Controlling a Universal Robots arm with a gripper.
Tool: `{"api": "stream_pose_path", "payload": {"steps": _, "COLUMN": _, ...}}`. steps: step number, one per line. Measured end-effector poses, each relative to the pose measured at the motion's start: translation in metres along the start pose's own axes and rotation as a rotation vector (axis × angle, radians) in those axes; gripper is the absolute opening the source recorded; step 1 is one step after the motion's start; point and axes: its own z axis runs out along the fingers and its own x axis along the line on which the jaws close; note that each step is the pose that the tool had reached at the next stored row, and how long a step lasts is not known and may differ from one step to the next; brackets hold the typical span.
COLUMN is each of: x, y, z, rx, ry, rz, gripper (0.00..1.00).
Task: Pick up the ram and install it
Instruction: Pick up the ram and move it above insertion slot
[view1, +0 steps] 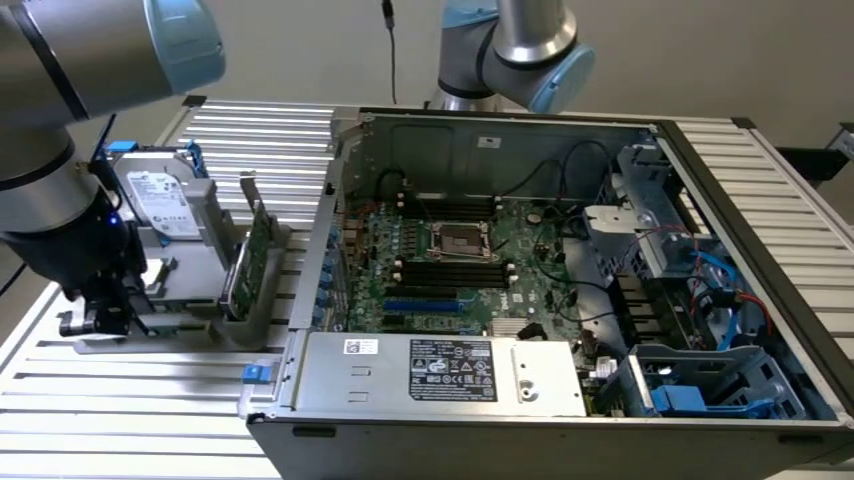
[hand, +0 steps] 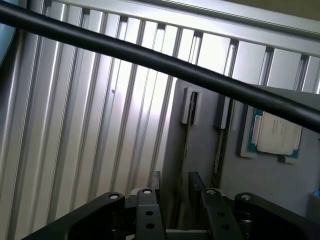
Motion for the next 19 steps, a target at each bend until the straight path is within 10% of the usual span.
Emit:
{"api": "stream_pose_path", "payload": {"steps": 7, "x": 0.000, "y": -0.0003, "z": 0.0120, "rx": -0.0031, "ry": -0.0006, "rz": 0.000, "gripper": 0.36}}
{"api": "stream_pose_path", "payload": {"steps": 14, "x": 0.000, "y": -0.0004, "z": 0.0160, "rx": -0.0363, "ry": -0.0067, "rz": 0.000, "gripper": 0.36}}
{"api": "stream_pose_path", "payload": {"steps": 19, "x": -0.001, "y": -0.0007, "z": 0.0176, "rx": -0.0377, "ry": -0.0097, "rz": 0.000, "gripper": 0.36}}
